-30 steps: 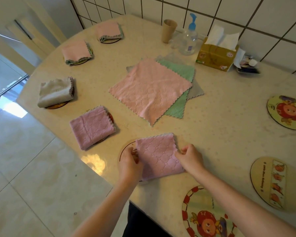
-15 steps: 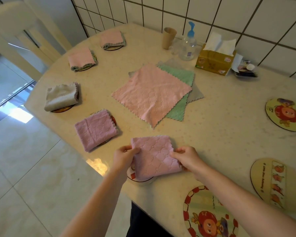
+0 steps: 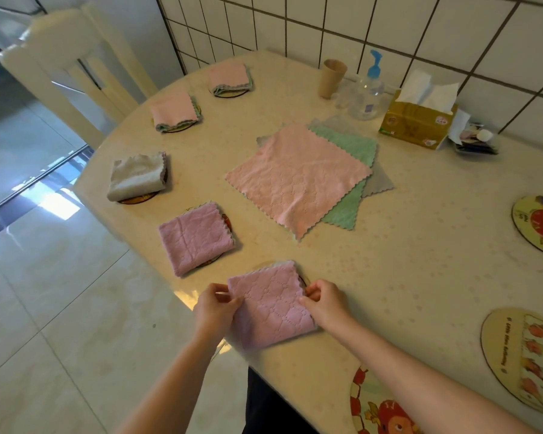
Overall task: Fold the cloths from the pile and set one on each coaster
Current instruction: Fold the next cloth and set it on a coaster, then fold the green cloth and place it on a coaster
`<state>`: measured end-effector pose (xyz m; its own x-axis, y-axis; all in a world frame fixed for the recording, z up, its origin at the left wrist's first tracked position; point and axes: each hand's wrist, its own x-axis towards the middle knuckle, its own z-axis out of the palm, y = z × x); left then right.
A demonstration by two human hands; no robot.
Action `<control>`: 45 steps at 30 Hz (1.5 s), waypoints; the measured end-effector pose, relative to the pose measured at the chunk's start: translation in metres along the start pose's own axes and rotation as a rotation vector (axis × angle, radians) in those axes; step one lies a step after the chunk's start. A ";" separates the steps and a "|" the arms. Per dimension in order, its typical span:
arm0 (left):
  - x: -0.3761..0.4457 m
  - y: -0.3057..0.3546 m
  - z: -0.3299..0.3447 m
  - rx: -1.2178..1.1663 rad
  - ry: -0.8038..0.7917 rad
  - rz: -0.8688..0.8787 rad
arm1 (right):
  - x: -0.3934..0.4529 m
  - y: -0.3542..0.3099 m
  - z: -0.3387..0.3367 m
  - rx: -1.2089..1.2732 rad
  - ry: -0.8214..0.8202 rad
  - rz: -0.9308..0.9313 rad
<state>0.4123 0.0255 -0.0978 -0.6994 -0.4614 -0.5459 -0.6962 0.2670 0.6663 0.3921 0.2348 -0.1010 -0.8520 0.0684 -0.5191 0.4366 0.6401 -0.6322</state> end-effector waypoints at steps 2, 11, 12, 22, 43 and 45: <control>-0.001 0.006 -0.005 0.183 0.044 0.105 | 0.002 0.001 -0.005 -0.058 -0.002 -0.005; 0.041 0.060 -0.007 0.673 -0.033 0.763 | 0.051 -0.031 -0.043 -0.237 0.133 -0.186; 0.050 0.069 -0.002 0.710 -0.068 0.815 | 0.057 -0.038 -0.044 -0.262 0.135 -0.223; 0.148 0.145 0.027 1.014 -0.276 1.028 | 0.127 -0.091 -0.016 -0.773 0.213 -0.379; 0.212 0.251 0.015 0.455 -0.117 0.954 | 0.153 -0.126 -0.181 -0.023 0.644 -0.403; 0.193 0.264 0.016 0.348 -0.127 0.946 | 0.151 -0.123 -0.186 0.221 0.640 -0.345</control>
<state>0.0913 0.0206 -0.0353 -0.9858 0.1547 0.0657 0.1577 0.7168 0.6792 0.1566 0.3086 0.0052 -0.9229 0.3654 0.1211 0.1053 0.5422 -0.8336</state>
